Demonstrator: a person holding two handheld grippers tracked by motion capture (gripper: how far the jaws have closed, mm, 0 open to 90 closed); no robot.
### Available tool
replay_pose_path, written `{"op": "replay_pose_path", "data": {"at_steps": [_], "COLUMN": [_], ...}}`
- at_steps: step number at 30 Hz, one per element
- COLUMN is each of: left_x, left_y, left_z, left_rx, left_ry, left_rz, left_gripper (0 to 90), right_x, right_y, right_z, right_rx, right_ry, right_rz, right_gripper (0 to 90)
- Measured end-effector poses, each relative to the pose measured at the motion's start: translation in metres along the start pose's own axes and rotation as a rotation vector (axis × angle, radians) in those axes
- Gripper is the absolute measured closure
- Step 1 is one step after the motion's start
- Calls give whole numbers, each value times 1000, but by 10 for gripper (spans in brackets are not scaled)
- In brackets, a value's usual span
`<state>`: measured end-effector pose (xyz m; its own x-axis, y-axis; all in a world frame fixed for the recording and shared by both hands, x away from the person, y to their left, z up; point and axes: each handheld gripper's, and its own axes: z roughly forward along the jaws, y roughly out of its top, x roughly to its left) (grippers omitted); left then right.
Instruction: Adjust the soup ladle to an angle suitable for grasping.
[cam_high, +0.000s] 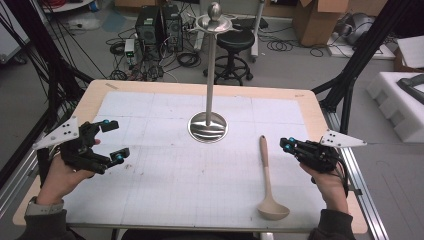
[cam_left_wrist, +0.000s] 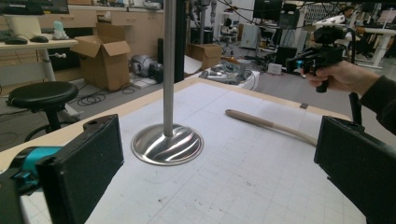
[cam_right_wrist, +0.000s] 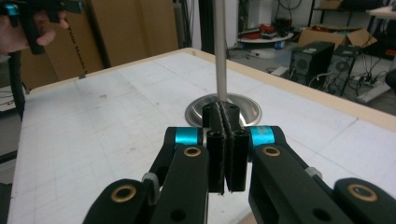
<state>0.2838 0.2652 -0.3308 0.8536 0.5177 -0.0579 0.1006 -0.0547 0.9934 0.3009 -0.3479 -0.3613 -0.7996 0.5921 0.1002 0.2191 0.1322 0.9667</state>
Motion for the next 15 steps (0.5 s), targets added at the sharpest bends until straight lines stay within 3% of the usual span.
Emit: {"op": "replay_pose_path", "data": {"at_steps": [2,7,12,15], "left_x": [0,0,0,0], "left_y": [0,0,-1,-2], "left_z": [0,0,1,2], "left_rx": [-3,-4,4,11], "left_ry": [4,8,6,6], "left_rz": [3,4,-3,-3], "left_gripper": [17,18,18,18], "right_x": [-9,-22,-37,-44], "right_y": [-6,-14,-21,-25], "right_z": [1,3,5,10], "right_rx": [26,61,56,81], "right_ry": [-17,-66,-65,-70], "right_rz": [23,10,29,41], "right_gripper": [897,898,898,898]}}
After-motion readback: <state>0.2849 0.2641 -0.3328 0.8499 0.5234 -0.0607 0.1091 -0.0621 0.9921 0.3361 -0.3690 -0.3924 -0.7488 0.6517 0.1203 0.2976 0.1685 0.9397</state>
